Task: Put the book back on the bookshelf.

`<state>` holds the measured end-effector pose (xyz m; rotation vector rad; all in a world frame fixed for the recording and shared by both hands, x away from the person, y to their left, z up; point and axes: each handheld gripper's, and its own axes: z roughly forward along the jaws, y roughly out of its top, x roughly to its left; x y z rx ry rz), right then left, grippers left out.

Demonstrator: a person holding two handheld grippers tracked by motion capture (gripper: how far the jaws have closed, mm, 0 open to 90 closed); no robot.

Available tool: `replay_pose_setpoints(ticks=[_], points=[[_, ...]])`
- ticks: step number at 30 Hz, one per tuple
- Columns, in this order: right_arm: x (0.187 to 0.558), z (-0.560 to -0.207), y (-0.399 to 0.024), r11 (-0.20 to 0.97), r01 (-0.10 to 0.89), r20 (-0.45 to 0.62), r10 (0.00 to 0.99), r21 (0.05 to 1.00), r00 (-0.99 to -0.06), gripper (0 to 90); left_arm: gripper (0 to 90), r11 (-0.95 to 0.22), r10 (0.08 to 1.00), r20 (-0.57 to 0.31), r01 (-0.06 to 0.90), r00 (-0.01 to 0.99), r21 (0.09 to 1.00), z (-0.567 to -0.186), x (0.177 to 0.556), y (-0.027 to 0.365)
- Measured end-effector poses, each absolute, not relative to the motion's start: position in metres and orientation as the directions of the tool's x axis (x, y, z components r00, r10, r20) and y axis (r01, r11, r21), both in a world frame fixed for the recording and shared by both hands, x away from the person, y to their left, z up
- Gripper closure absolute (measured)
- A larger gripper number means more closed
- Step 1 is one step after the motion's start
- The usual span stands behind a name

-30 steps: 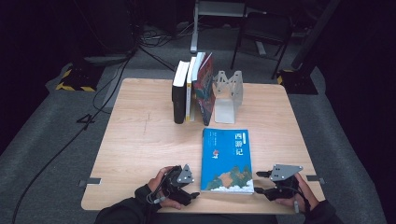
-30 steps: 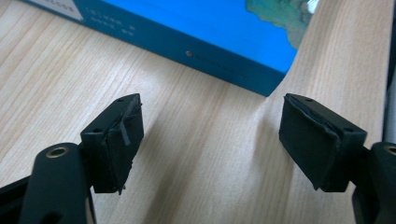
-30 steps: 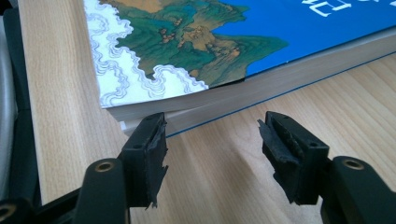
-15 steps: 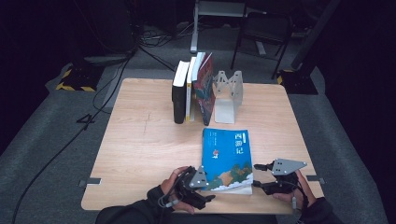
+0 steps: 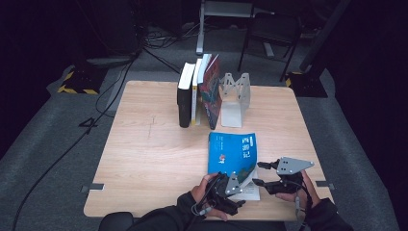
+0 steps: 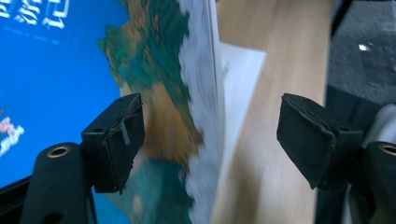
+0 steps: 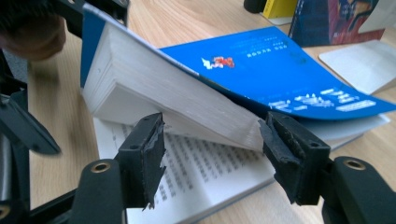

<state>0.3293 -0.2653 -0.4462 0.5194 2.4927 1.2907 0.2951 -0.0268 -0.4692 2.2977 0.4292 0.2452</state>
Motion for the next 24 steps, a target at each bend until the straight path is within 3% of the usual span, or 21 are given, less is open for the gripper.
replay_pose_setpoints(ticks=[4, 10, 13, 18, 24], points=[[0.333, -0.443, -0.259, 0.532, 0.174, -0.095, 0.439, 0.829, -0.893, 38.6, 27.4, -0.618, 0.436, 0.036, 0.270, 0.899, 0.739, -0.470, 0.302, -0.033], [0.336, -0.441, -0.255, 0.526, 0.166, -0.099, 0.439, 0.834, -0.893, 37.7, 47.3, -0.589, 0.487, 0.035, 0.299, 0.872, 0.751, -0.470, 0.311, -0.033], [0.336, -0.442, -0.256, 0.521, 0.170, -0.097, 0.446, 0.837, -0.890, 37.5, 53.0, -0.605, 0.462, 0.061, 0.264, 0.885, 0.751, -0.468, 0.311, -0.031], [0.337, -0.443, -0.259, 0.517, 0.178, -0.095, 0.458, 0.837, -0.884, 37.2, 71.2, -0.633, 0.432, 0.153, 0.179, 0.889, 0.754, -0.462, 0.305, -0.032], [0.338, -0.446, -0.264, 0.535, 0.180, -0.105, 0.459, 0.826, -0.882, 34.7, 73.0, -0.634, 0.375, 0.121, 0.160, 0.919, 0.757, -0.455, 0.312, -0.015]])
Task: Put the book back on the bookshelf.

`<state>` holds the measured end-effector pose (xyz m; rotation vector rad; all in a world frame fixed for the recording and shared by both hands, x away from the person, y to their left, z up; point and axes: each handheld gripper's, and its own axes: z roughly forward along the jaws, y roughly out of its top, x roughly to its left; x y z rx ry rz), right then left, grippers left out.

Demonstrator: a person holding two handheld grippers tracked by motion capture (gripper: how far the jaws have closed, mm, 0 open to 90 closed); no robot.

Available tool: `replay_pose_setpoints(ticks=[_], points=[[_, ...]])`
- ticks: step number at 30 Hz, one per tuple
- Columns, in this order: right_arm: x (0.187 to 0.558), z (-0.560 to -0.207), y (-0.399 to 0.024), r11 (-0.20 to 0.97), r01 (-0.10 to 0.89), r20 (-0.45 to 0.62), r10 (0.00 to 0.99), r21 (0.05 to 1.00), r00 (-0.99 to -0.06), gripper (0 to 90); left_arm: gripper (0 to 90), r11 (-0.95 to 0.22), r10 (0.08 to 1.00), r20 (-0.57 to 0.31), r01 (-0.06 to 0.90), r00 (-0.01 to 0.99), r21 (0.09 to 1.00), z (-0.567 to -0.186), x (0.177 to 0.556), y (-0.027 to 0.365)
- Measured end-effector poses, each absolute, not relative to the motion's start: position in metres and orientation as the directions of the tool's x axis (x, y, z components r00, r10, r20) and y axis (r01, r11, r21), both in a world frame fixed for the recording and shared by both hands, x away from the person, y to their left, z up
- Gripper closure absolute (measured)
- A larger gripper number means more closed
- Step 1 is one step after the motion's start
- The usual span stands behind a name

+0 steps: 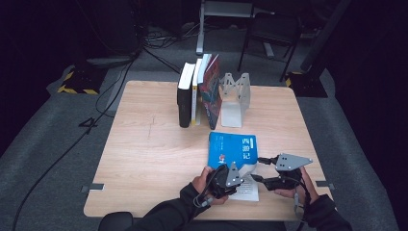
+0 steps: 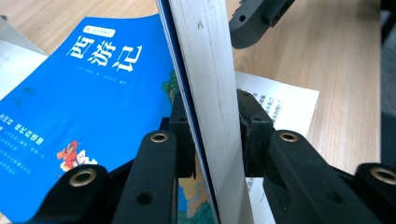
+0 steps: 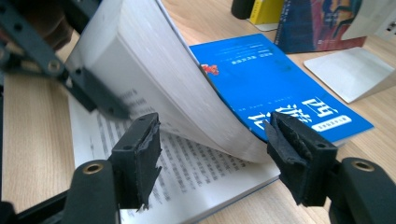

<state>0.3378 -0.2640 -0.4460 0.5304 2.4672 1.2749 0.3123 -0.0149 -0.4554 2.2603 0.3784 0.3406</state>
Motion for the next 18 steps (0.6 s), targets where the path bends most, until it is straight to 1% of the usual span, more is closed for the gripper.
replay_pose_setpoints(ticks=[1, 5, 9, 15, 16, 18], points=[[0.338, -0.447, -0.262, 0.546, 0.171, -0.118, 0.454, 0.820, -0.883, 34.3, 73.3, -0.637, 0.358, 0.122, 0.146, 0.926, 0.757, -0.455, 0.314, -0.010], [0.337, -0.447, -0.257, 0.554, 0.154, -0.130, 0.439, 0.818, -0.889, 34.0, 74.8, -0.631, 0.336, 0.102, 0.143, 0.936, 0.762, -0.453, 0.316, 0.007], [0.339, -0.448, -0.246, 0.576, 0.119, -0.153, 0.401, 0.809, -0.903, 33.2, 76.4, -0.632, 0.336, 0.101, 0.145, 0.936, 0.761, -0.450, 0.315, 0.025], [0.343, -0.451, -0.235, 0.597, 0.095, -0.177, 0.380, 0.797, -0.908, 33.4, 76.7, -0.620, 0.327, 0.094, 0.138, 0.940, 0.772, -0.447, 0.315, 0.043], [0.346, -0.452, -0.230, 0.598, 0.085, -0.186, 0.376, 0.797, -0.908, 35.1, 76.7, -0.620, 0.324, 0.093, 0.137, 0.941, 0.772, -0.446, 0.314, 0.048], [0.348, -0.453, -0.228, 0.604, 0.088, -0.187, 0.377, 0.792, -0.907, 34.3, 76.7, -0.615, 0.332, 0.089, 0.144, 0.939, 0.775, -0.446, 0.313, 0.052]])
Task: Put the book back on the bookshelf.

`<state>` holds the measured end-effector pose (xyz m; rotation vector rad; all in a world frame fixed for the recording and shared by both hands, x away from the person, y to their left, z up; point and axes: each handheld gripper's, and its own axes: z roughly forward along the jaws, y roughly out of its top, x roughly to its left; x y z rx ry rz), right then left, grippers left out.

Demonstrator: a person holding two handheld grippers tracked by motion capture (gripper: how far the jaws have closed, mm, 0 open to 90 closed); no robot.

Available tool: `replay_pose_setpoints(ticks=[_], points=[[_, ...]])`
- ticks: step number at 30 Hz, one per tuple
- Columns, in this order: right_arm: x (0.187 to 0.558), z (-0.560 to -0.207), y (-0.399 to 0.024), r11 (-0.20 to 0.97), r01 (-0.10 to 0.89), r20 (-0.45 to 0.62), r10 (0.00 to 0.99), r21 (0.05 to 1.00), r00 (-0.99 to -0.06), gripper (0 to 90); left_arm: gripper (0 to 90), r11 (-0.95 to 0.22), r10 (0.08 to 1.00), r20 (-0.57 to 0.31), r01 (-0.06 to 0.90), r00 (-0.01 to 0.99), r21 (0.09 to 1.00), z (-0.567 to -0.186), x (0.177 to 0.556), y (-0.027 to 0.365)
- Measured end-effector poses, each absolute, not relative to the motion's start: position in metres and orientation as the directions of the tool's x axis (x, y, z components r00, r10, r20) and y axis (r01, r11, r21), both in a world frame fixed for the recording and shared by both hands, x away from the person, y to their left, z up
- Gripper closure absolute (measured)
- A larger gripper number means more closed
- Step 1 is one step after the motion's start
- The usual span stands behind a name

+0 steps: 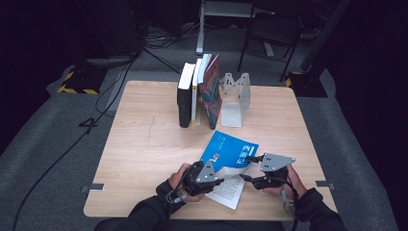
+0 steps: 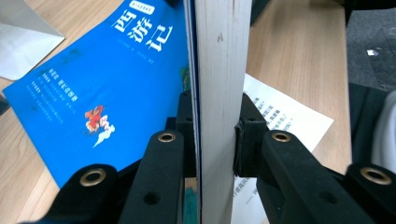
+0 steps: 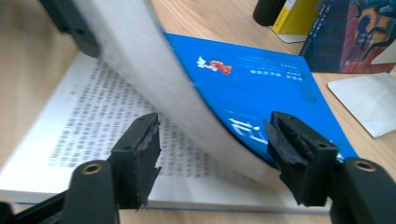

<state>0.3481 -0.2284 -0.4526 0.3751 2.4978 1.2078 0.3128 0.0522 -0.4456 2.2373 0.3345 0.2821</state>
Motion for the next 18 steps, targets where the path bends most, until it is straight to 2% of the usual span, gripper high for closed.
replay_pose_setpoints(ticks=[3, 9, 13, 18], points=[[0.355, -0.456, -0.220, 0.628, 0.058, -0.215, 0.350, 0.776, -0.912, 36.7, 76.5, -0.613, 0.341, 0.084, 0.154, 0.936, 0.775, -0.444, 0.310, 0.063], [0.353, -0.457, -0.211, 0.641, -0.002, -0.224, 0.266, 0.767, -0.938, 54.4, 73.7, -0.616, 0.366, 0.077, 0.179, 0.928, 0.768, -0.444, 0.306, 0.079], [0.348, -0.459, -0.206, 0.656, -0.022, -0.246, 0.251, 0.754, -0.936, 60.2, 65.2, -0.624, 0.377, 0.064, 0.203, 0.924, 0.755, -0.446, 0.302, 0.090], [0.342, -0.458, -0.206, 0.667, -0.028, -0.264, 0.256, 0.744, -0.930, 64.0, 50.1, -0.679, 0.433, 0.105, 0.247, 0.895, 0.691, -0.458, 0.297, 0.105]])
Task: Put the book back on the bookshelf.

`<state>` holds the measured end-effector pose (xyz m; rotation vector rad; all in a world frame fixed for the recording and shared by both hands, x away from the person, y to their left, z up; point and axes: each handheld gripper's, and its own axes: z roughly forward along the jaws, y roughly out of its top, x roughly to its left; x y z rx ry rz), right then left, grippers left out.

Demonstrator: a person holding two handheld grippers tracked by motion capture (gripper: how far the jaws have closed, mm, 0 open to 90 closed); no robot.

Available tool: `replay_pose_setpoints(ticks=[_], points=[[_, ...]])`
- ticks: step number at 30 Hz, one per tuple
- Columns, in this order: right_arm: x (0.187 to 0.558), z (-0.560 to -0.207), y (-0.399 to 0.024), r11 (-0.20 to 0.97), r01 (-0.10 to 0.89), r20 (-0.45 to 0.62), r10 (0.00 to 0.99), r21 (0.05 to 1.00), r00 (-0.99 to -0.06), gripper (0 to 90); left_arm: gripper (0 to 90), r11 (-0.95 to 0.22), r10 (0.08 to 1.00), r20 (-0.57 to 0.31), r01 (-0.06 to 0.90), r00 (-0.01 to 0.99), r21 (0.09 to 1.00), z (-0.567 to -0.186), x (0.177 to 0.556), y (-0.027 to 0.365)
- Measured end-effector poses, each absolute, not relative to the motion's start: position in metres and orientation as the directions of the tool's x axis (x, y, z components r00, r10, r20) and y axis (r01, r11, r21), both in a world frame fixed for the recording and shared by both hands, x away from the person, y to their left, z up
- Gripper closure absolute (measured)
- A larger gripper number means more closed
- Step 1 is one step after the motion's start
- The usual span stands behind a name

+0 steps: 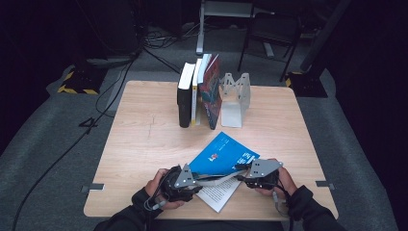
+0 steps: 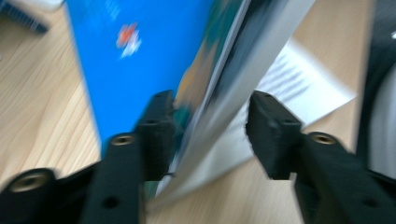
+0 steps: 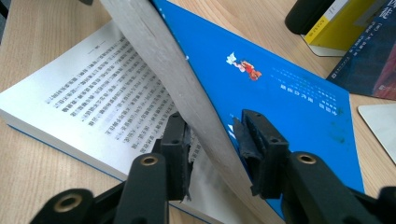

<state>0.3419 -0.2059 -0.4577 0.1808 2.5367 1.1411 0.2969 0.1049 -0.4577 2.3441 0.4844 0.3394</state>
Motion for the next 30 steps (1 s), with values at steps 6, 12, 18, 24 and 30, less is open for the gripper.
replay_pose_setpoints(ticks=[6, 12, 18, 24, 30], points=[[0.332, -0.453, -0.208, 0.673, -0.026, -0.278, 0.269, 0.739, -0.922, 66.4, 50.6, -0.669, 0.502, 0.137, 0.283, 0.854, 0.687, -0.470, 0.306, 0.108], [0.322, -0.449, -0.214, 0.676, -0.023, -0.287, 0.281, 0.736, -0.916, 69.5, 56.1, -0.674, 0.471, 0.170, 0.229, 0.866, 0.702, -0.472, 0.317, 0.099], [0.317, -0.445, -0.221, 0.675, -0.007, -0.300, 0.318, 0.737, -0.900, 72.3, 57.3, -0.680, 0.447, 0.176, 0.205, 0.877, 0.704, -0.472, 0.342, 0.086], [0.319, -0.440, -0.227, 0.671, 0.018, -0.303, 0.359, 0.741, -0.883, 74.7, 55.9, -0.688, 0.437, 0.177, 0.201, 0.882, 0.697, -0.469, 0.362, 0.071], [0.323, -0.438, -0.228, 0.674, 0.030, -0.289, 0.356, 0.738, -0.889, 74.6, 50.2, -0.631, 0.357, 0.153, 0.117, 0.921, 0.767, -0.450, 0.349, 0.053]])
